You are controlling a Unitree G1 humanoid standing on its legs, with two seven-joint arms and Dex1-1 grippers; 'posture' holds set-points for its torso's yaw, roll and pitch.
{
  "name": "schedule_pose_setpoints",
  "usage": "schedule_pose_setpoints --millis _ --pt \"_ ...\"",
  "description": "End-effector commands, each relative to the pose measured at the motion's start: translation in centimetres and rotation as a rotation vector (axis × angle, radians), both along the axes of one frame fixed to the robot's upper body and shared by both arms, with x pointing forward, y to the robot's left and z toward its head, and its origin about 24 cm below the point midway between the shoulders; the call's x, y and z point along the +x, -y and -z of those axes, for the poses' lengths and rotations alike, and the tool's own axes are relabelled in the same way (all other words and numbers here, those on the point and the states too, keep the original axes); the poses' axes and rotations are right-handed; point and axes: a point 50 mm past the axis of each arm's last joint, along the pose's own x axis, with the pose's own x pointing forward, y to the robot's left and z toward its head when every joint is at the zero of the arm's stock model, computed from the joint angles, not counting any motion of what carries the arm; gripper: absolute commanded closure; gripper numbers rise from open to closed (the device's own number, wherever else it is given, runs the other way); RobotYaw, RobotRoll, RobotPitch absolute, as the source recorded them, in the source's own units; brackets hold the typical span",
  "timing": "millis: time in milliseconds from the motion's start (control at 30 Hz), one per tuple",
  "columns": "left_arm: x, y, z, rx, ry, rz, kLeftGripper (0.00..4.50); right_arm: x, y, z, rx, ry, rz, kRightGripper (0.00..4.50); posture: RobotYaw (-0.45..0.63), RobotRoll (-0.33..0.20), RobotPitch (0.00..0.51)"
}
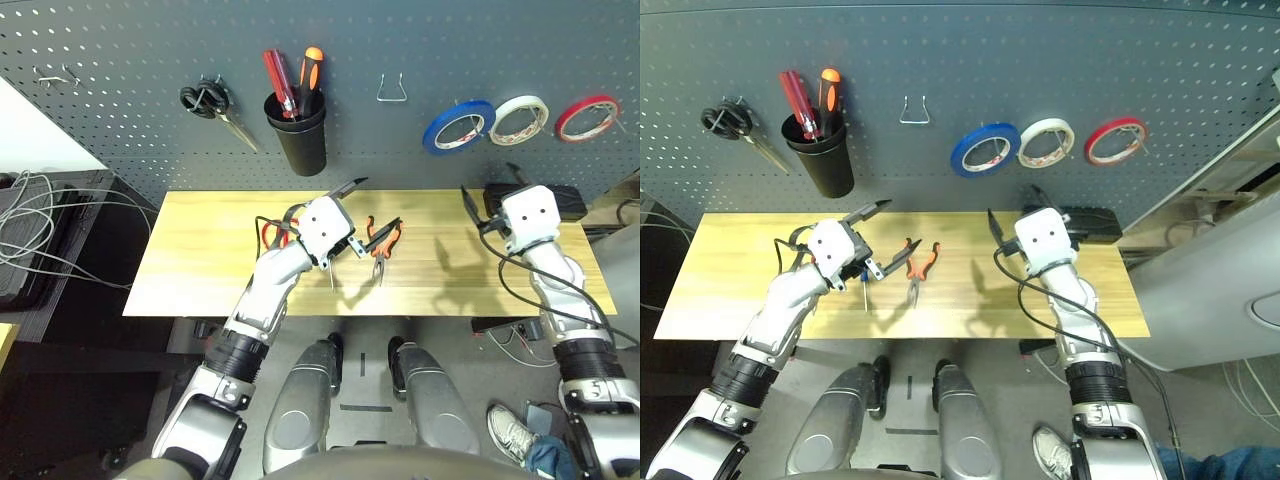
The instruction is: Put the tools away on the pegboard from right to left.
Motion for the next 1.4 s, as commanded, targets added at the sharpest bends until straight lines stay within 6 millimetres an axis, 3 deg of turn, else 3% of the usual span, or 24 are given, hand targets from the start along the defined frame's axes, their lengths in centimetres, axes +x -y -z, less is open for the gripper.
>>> schedule_pose_setpoints --millis 33,300,667,1333,1400 --pt "0.1 -0.1 2.0 0.074 -0.109 -0.016 0.0 0.4 -1.0 2.5 0.068 -0.211 -0.019 0.05 0.05 0.0 0.252" --pt "0.6 -1.6 4.5 0.185 -0.269 -0.145 0.0 2.4 -3.8 4.6 0.446 -0.56 0.112 0.05 0.09 0.0 0.267" --pt "0.7 -2.8 5.2 0.231 -0.273 -0.192 0.0 3.9 -7.7 5.5 0.557 -0.734 0.241 0.05 0.15 0.0 0.268" --pt "0.2 -3.5 5.5 0.211 -0.28 -0.216 0.0 4.4 -7.8 7.9 0.627 -0.889 0.555 0.05 0.2 0.0 0.272" --pt "0.0 -3.0 5.0 0.176 -0.26 -0.183 0.0 4.4 -7.9 8.0 0.638 -0.9 0.568 0.46 0.2 0.0 0.271"
